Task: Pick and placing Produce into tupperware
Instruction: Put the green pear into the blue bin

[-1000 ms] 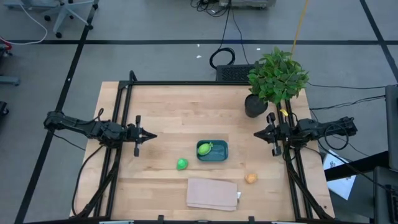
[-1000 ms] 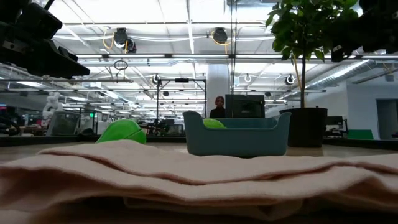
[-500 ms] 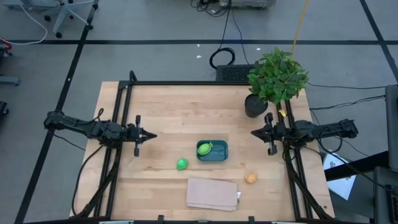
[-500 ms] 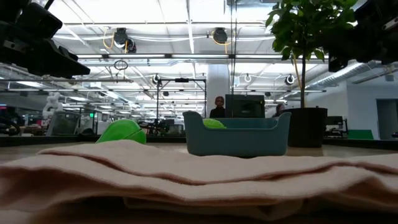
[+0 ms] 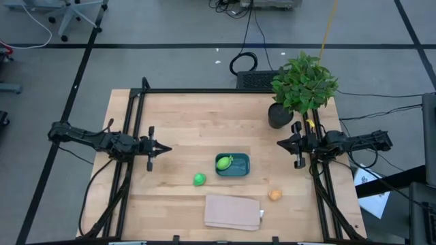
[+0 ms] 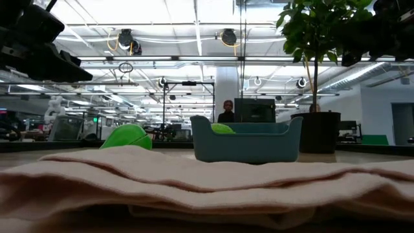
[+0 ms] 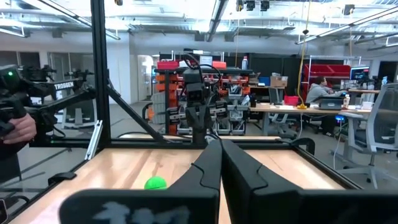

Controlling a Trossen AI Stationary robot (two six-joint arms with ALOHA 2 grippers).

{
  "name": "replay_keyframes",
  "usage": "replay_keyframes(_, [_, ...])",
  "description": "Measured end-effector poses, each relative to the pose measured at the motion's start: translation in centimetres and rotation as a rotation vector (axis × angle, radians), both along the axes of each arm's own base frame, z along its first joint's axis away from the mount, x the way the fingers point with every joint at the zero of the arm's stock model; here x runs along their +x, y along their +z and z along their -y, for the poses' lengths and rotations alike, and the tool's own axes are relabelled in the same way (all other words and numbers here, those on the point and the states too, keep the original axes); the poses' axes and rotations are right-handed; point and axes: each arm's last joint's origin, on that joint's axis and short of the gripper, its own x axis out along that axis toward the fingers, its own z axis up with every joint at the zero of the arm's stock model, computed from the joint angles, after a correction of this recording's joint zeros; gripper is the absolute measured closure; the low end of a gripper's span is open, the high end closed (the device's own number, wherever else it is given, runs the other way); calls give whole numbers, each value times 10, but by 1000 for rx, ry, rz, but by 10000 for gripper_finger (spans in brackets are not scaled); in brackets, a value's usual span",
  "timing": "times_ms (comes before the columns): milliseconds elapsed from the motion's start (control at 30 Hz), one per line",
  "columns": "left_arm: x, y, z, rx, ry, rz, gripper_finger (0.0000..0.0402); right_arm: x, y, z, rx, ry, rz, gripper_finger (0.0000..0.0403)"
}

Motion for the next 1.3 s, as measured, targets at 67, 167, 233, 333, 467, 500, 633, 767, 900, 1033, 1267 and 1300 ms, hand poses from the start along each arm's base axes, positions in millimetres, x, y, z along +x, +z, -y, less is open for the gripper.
replay_keyframes(67, [0, 0, 1, -12, -24, 2, 398, 0, -1, 0, -2, 0, -10, 403])
replay_keyframes(167, [1, 1, 2, -49, -64, 13, 398, 0, -3, 0, -5, 0, -26, 403])
replay_keyframes(233, [1, 2, 3, -82, -76, 12, 398, 1, -3, 0, -6, 0, -32, 403])
replay_keyframes(333, [0, 1, 4, -136, -94, 2, 398, 1, -4, 0, -7, 0, -40, 403])
replay_keyframes(467, [0, 1, 4, -189, -93, 3, 398, 1, -4, 0, -7, 0, -40, 403])
replay_keyframes(500, [1, 2, 4, -195, -92, 8, 398, 1, -4, 0, -7, 0, -40, 403])
replay_keyframes(633, [1, 4, 4, -194, -95, 26, 398, 1, -4, 0, -7, 1, -40, 403])
replay_keyframes(767, [2, 7, 5, -196, -100, 67, 398, 1, -4, 0, -7, 1, -39, 403])
replay_keyframes(900, [4, 16, 5, -203, -110, 157, 398, 1, -4, 0, -7, 1, -39, 403])
replay_keyframes(1033, [6, 22, 5, -254, -104, 216, 399, 1, -4, 0, -7, 1, -39, 403])
replay_keyframes(1267, [18, 28, 11, -257, -135, 201, 399, 1, -4, 0, -10, 0, -39, 403])
replay_keyframes(1300, [20, 31, 11, -256, -122, 192, 399, 1, -4, 0, -10, 0, -39, 403])
